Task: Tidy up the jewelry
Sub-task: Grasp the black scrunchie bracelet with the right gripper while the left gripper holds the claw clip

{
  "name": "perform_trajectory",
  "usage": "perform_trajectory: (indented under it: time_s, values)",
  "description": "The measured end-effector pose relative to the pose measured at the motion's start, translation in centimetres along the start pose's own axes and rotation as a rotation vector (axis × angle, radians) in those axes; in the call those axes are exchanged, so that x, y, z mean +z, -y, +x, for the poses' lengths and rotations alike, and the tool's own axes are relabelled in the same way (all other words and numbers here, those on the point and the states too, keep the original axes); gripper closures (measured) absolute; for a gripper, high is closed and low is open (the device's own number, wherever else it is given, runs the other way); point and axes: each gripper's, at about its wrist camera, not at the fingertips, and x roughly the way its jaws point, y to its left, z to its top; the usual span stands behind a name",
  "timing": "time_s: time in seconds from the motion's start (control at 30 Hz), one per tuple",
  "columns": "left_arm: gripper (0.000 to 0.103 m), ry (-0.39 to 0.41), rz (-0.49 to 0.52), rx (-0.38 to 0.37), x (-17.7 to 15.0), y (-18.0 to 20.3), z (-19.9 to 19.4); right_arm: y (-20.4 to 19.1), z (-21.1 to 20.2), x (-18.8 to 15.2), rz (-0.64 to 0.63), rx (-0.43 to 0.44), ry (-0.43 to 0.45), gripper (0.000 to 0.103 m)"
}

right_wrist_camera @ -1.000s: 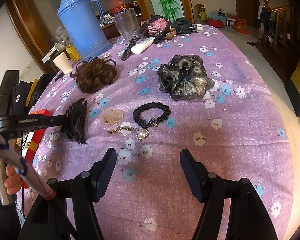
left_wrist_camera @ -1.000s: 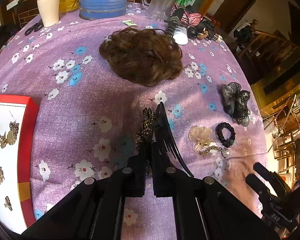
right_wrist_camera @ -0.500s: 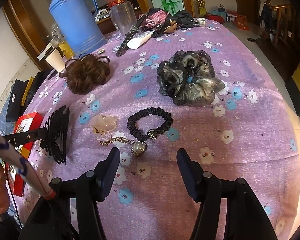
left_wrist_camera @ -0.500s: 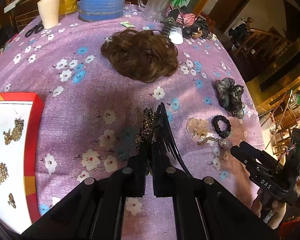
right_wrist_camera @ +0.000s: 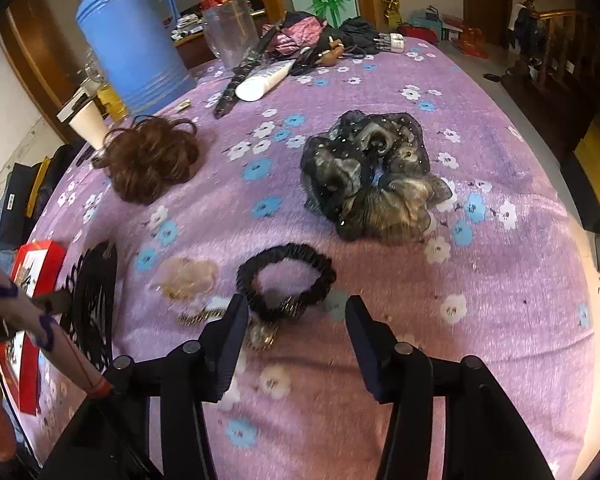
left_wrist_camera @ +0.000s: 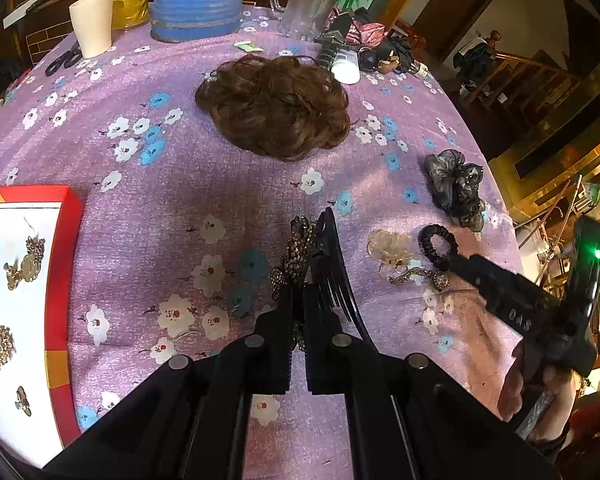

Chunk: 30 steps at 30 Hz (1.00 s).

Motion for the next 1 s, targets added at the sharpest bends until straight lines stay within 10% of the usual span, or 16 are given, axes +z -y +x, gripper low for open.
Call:
perform_trajectory:
  time_s: [0.33, 1.0]
  values:
    - [0.099, -0.01, 0.003, 0.004, -0.1, 0.2, 0.5, -1.3, 1.5, 0.5, -0.047, -0.11, -0.028, 0.087]
    - [0.099, 0.083, 0.027, 0.0, -2.9, -0.1, -9.4, -6.7, -10.8, -2.3, -0.155, -0.024, 0.168, 0.088]
